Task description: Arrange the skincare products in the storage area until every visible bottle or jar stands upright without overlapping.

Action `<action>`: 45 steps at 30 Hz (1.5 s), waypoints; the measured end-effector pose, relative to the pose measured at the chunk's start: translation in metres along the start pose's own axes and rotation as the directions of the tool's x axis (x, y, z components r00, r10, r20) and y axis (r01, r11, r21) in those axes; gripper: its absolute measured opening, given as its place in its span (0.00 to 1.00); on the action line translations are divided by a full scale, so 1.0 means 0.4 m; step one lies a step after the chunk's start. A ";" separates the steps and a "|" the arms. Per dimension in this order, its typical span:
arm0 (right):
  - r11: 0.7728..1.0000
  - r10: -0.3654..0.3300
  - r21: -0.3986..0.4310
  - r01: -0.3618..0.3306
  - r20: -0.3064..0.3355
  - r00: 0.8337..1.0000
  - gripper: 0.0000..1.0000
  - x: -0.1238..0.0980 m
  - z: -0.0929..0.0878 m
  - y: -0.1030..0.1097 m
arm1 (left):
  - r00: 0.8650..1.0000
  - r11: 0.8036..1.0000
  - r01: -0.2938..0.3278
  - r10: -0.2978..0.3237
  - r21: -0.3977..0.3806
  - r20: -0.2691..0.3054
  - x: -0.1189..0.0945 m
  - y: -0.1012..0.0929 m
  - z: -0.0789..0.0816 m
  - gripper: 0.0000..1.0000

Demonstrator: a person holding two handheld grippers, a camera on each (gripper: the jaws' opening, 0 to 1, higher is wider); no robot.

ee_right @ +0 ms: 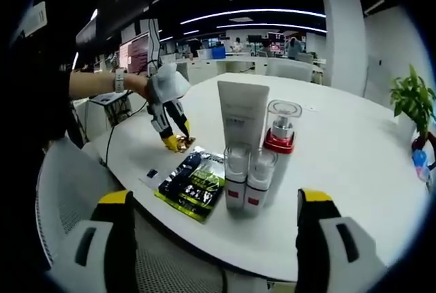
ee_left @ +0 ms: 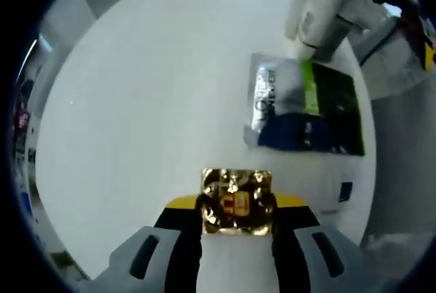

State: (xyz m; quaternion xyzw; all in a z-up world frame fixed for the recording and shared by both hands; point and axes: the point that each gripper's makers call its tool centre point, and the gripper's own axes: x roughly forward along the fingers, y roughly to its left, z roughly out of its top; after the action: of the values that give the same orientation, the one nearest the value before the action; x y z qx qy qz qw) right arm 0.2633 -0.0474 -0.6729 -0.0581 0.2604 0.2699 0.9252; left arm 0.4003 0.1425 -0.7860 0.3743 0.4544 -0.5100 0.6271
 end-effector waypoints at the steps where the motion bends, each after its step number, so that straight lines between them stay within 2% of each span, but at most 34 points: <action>1: 1.000 -0.001 -0.002 0.001 -0.001 1.000 1.00 0.000 -0.001 0.000 | 1.000 1.000 0.003 -0.003 0.008 0.002 0.000 -0.006 0.002 0.36; 10: 1.000 -0.004 -0.008 0.004 -0.005 1.000 0.99 0.001 -0.002 0.000 | 1.000 0.999 0.015 -0.015 0.047 0.000 0.004 -0.053 0.014 0.36; 14: 1.000 -0.008 -0.010 0.008 -0.006 1.000 0.99 0.001 -0.002 0.000 | 1.000 0.998 0.019 -0.020 0.053 0.016 0.003 -0.070 0.019 0.36; 33: 1.000 -0.007 -0.022 0.007 -0.015 1.000 0.99 0.002 -0.004 0.005 | 1.000 0.997 0.023 -0.024 0.072 0.015 0.006 -0.105 0.031 0.36; 35: 1.000 -0.009 -0.027 0.009 -0.017 1.000 0.99 0.002 -0.005 0.004 | 0.999 0.993 0.033 -0.036 0.110 0.029 0.007 -0.107 0.034 0.37; 38: 1.000 -0.009 -0.028 0.008 -0.020 1.000 0.99 0.003 -0.006 0.005 | 0.998 0.992 0.035 -0.041 0.122 0.047 0.006 -0.108 0.033 0.37; 45: 0.999 -0.010 -0.032 0.009 -0.020 1.000 0.99 0.003 -0.006 0.004 | 0.996 0.994 0.031 -0.040 0.108 0.080 0.007 -0.108 0.037 0.37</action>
State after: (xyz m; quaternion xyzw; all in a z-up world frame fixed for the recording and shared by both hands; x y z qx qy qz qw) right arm 0.2622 -0.0461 -0.6755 -0.0766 0.2652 0.2689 0.9228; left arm 0.3607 0.1193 -0.7844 0.3778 0.4070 -0.5596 0.6153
